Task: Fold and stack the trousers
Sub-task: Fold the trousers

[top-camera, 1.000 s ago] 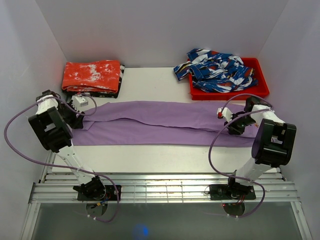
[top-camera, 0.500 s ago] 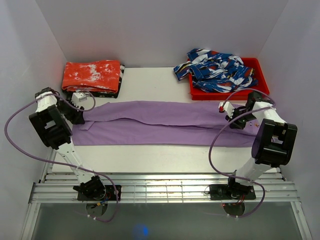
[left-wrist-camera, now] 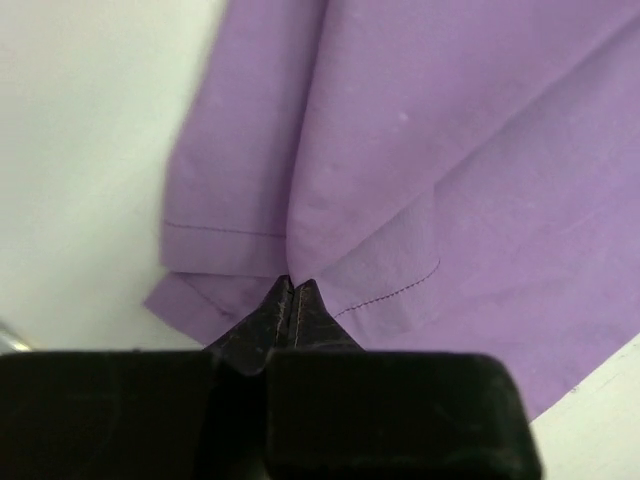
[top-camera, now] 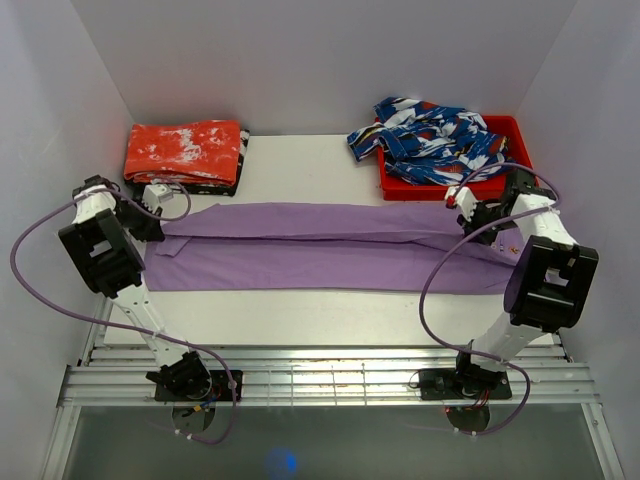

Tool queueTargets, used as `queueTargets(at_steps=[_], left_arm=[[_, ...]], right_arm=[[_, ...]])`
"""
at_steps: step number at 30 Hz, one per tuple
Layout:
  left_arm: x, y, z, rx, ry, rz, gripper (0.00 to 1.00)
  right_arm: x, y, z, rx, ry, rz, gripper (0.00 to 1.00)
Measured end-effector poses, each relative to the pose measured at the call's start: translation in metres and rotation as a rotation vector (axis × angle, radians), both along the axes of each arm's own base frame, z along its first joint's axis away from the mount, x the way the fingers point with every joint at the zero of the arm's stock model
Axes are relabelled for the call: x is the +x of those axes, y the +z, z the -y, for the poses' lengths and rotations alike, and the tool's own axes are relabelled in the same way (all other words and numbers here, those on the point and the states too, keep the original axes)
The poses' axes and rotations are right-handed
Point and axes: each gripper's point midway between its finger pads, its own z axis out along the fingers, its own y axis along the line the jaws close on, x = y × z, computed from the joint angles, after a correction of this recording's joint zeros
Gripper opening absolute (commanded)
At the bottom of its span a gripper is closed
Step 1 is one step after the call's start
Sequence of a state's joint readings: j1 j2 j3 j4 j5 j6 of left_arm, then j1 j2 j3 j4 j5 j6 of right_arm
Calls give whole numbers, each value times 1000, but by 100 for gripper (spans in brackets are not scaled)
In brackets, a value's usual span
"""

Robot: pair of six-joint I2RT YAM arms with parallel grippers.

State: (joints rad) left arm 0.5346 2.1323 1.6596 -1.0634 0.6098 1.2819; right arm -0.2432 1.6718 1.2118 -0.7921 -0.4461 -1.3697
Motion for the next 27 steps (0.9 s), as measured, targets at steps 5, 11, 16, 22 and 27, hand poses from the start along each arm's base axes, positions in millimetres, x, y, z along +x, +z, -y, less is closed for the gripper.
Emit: queueTargets(at_steps=[5, 11, 16, 22, 27], left_arm=[[33, 39, -14, 41, 38, 97, 0], [88, 104, -22, 95, 83, 310, 0], [103, 141, -29, 161, 113, 464, 0], [96, 183, -36, 290, 135, 628, 0], [70, 198, -40, 355, 147, 694, 0]], right_arm=[[19, 17, 7, 56, -52, 30, 8], [42, 44, 0, 137, -73, 88, 8], [59, 67, -5, 188, -77, 137, 8], [65, 77, -10, 215, -59, 165, 8], [64, 78, -10, 212, -30, 179, 8]])
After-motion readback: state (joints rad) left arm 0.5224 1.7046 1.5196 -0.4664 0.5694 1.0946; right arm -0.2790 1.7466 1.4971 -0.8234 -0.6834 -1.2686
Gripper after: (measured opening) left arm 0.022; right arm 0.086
